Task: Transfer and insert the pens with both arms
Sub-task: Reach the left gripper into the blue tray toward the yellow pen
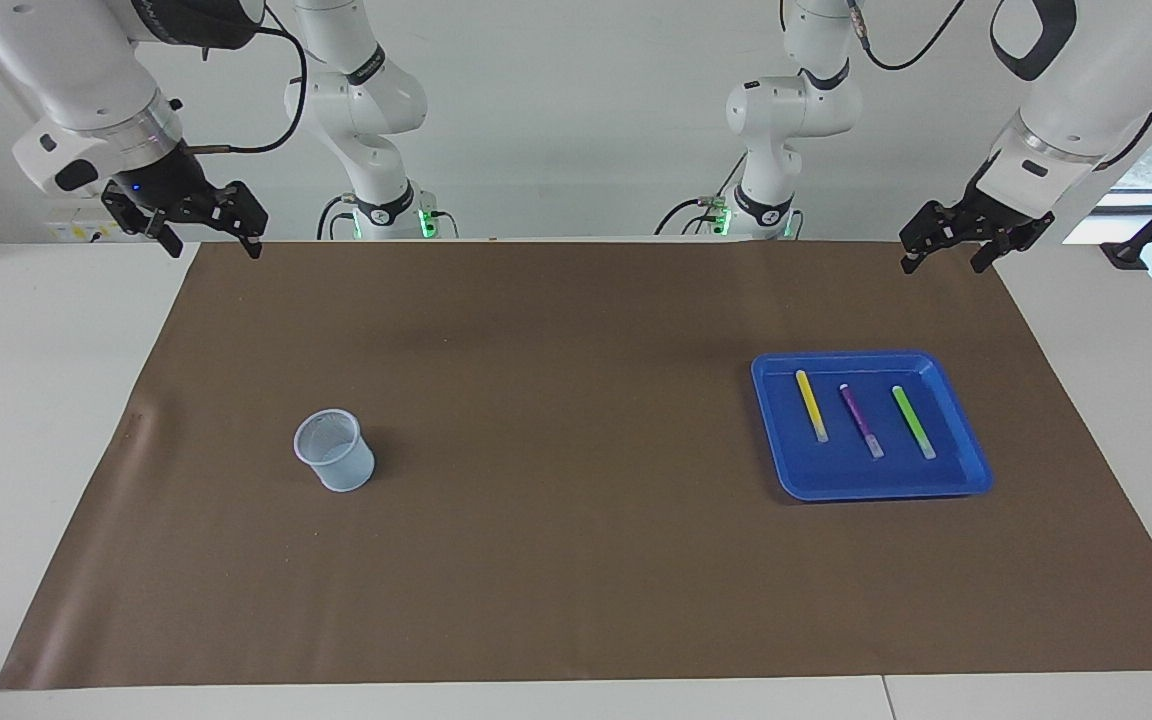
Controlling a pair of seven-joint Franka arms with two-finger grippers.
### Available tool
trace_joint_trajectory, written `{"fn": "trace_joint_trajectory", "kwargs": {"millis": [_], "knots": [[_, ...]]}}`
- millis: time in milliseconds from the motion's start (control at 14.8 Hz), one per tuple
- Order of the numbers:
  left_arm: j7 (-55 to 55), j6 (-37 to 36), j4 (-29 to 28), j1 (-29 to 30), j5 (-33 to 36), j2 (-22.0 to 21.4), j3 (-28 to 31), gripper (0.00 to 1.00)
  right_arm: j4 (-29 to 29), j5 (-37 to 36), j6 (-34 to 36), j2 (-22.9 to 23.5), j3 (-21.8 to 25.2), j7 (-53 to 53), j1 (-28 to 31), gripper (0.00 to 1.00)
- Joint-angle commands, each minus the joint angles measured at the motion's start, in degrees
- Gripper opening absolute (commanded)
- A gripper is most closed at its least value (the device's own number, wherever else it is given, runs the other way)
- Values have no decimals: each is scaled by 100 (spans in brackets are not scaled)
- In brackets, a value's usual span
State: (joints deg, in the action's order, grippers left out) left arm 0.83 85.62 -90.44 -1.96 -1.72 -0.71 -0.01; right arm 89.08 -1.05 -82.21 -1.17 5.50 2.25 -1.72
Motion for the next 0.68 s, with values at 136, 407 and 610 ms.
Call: {"fn": "trace_joint_trajectory", "kwargs": {"millis": [136, 407, 610], "knots": [[-127, 795, -692, -199, 92, -306, -8, 100, 92, 105, -76, -94, -49, 135, -223, 100], [-189, 1762, -1623, -524, 92, -333, -8, 100, 127, 201, -59, -112, -66, 205, -346, 100], [-241, 2440, -2318, -569, 119, -272, -8, 100, 197, 929, -76, -120, -58, 188, -329, 100]]}}
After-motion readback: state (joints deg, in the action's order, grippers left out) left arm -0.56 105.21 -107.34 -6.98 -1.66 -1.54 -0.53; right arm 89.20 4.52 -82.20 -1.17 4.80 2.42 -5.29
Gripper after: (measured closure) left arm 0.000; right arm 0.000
